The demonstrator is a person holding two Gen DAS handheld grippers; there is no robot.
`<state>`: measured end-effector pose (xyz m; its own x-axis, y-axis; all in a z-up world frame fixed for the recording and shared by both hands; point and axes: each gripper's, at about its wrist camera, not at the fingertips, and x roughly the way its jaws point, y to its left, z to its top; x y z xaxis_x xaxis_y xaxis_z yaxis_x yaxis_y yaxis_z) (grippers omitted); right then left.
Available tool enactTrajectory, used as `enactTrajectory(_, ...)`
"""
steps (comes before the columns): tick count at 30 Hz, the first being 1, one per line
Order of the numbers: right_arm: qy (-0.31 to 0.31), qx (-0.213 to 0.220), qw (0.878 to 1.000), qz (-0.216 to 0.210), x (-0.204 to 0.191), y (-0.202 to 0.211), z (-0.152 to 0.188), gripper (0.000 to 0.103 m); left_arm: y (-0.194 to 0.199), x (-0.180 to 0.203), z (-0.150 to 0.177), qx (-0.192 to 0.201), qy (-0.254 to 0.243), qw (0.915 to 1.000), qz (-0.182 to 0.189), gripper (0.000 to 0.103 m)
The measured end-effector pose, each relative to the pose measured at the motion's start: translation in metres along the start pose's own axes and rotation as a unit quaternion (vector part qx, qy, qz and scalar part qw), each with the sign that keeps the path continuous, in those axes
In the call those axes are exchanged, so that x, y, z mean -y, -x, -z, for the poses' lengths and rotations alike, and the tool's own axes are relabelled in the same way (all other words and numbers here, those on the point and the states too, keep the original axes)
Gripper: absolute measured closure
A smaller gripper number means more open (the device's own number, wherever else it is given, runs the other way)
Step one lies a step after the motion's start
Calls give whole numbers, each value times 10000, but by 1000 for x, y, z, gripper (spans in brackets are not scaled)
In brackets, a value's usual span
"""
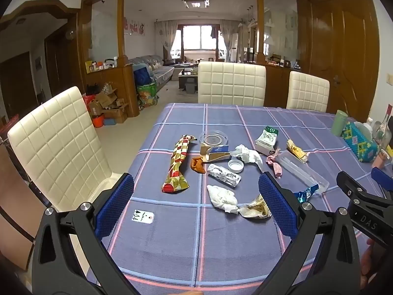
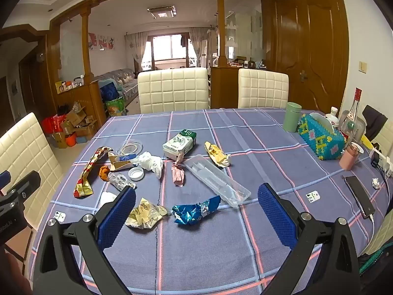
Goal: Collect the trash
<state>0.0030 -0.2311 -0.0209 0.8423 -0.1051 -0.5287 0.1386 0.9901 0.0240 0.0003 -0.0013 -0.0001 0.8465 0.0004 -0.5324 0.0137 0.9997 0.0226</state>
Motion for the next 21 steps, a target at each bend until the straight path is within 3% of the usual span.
enactTrajectory(21, -5, -26, 10000, 2, 1, -2, 0, 6, 0, 0, 0, 22, 70, 10000, 49, 3)
